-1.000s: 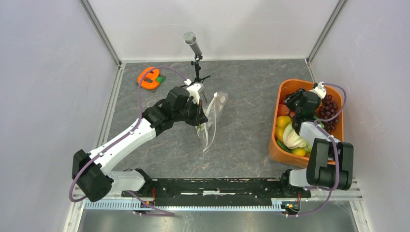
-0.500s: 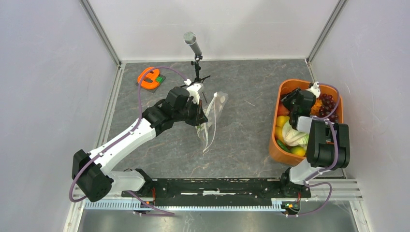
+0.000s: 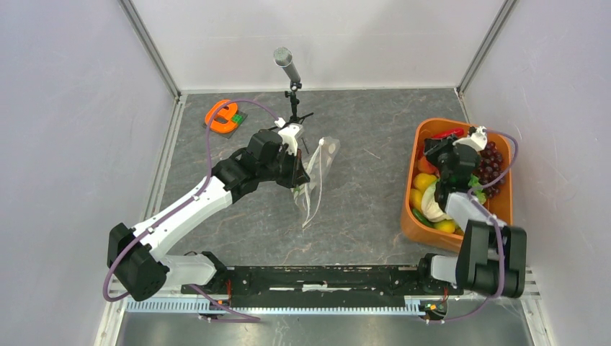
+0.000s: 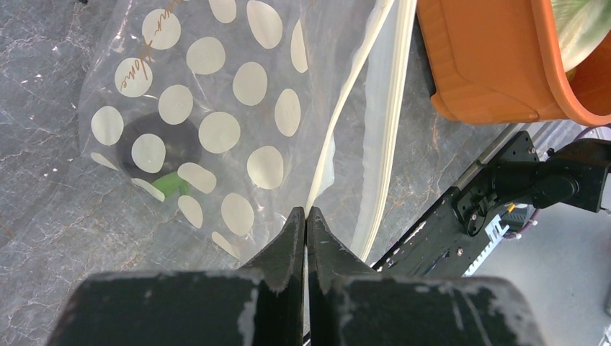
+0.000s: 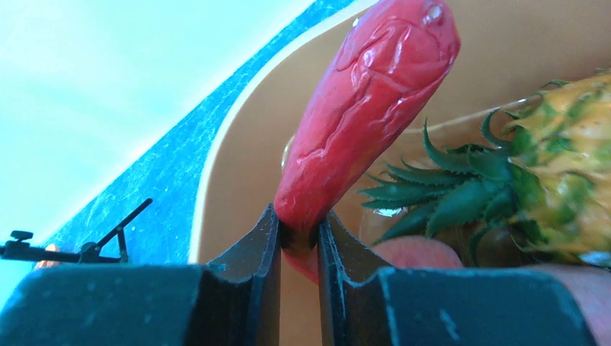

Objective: Place the food in the zip-top bag and seal the zipper
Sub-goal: Pick up the fake vegetable from the bin, then place the fake vegetable in the zipper food storage bag.

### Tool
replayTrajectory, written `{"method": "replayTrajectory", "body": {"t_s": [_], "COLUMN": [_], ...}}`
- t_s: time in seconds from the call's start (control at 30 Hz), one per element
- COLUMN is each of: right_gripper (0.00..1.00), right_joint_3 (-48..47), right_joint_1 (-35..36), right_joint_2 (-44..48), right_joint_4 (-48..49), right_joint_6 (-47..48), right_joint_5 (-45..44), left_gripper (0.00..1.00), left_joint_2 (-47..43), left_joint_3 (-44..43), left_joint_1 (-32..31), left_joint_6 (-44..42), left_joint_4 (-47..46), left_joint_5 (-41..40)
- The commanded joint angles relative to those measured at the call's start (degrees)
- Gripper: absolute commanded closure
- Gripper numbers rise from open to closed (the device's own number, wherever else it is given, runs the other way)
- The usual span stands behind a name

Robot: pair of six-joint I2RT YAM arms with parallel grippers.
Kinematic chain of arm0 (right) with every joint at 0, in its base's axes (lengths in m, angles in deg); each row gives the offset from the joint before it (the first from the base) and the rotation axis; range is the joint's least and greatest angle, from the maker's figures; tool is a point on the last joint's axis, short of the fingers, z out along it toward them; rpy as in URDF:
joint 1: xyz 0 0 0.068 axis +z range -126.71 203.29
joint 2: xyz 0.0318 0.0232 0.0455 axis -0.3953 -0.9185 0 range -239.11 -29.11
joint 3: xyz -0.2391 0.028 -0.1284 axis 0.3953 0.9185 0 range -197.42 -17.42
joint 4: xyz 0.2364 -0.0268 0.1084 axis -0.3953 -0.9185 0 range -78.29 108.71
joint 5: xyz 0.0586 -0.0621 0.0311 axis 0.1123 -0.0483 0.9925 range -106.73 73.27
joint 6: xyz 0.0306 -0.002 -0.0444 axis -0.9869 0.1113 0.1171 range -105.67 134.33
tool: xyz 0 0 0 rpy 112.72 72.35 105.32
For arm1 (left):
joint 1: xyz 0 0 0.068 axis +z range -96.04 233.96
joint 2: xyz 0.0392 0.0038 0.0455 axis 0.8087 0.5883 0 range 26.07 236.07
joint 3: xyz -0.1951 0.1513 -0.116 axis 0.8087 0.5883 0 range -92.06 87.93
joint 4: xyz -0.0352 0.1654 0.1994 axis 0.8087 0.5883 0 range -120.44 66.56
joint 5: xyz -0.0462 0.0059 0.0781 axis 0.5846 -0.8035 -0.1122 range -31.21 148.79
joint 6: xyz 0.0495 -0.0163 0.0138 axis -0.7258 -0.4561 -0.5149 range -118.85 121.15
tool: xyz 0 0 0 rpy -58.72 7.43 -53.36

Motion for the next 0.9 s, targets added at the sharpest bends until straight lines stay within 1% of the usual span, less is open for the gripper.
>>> {"method": "replayTrajectory", "body": {"t_s": [0.0, 0.07, 0.1, 0.23, 0.33, 0.43, 0.53, 0.6, 0.67, 0.8, 0.87], "right_gripper": [0.89, 0.90, 0.90, 0.90, 0.90, 0.90, 0.89, 0.89, 0.89, 0.89, 0.89], "right_joint_3": [4.6, 3.5, 3.2, 4.6, 4.6, 6.8, 8.7, 8.7, 8.0, 5.0, 4.7], "right_joint_1": [-0.3, -0.5, -0.5, -0.5, -0.5, -0.5, -0.1, 0.9, 2.5, 6.3, 8.9], "right_joint_2": [8.7, 11.7, 13.4, 20.4, 24.4, 28.4, 30.8, 31.7, 32.8, 34.0, 34.4], "right_joint_4": [-1.2, -6.6, -8.0, -7.7, -7.1, -2.1, 6.7, 9.0, 7.7, 0.4, 2.0], "right_joint_6": [2.9, 5.2, 6.2, 9.7, 11.9, 11.5, 7.1, 5.6, 6.3, 11.1, 9.9], "right_joint_5": [-0.3, 1.0, 3.3, 9.8, 20.1, 29.9, 40.5, 46.2, 48.6, 50.1, 50.1], "left_gripper": [0.98, 0.98, 0.98, 0.98, 0.98, 0.98, 0.98, 0.98, 0.98, 0.98, 0.98], "left_joint_2": [0.4, 0.5, 0.5, 0.8, 1.7, 2.4, 2.9, 3.1, 3.3, 3.5, 3.6], "left_joint_3": [-1.2, -1.4, -1.5, -1.6, -2.2, -2.7, -3.1, -3.1, -3.0, -3.2, -3.5], "left_joint_1": [0.2, 0.2, 0.2, 0.2, 0.2, 0.2, 0.2, 0.2, 0.2, 0.2, 0.2], "left_joint_6": [-0.3, -0.4, -0.4, -0.1, -0.3, -0.2, -0.1, 0.1, 0.3, 0.6, 0.7], "left_joint_4": [-1.7, -1.6, -1.5, -1.7, -1.7, -1.7, -1.9, -2.2, -2.5, -2.9, -2.9], "left_joint_5": [1.6, 2.0, 2.0, 1.7, 2.2, 2.6, 2.7, 2.8, 2.8, 2.9, 3.2]}}
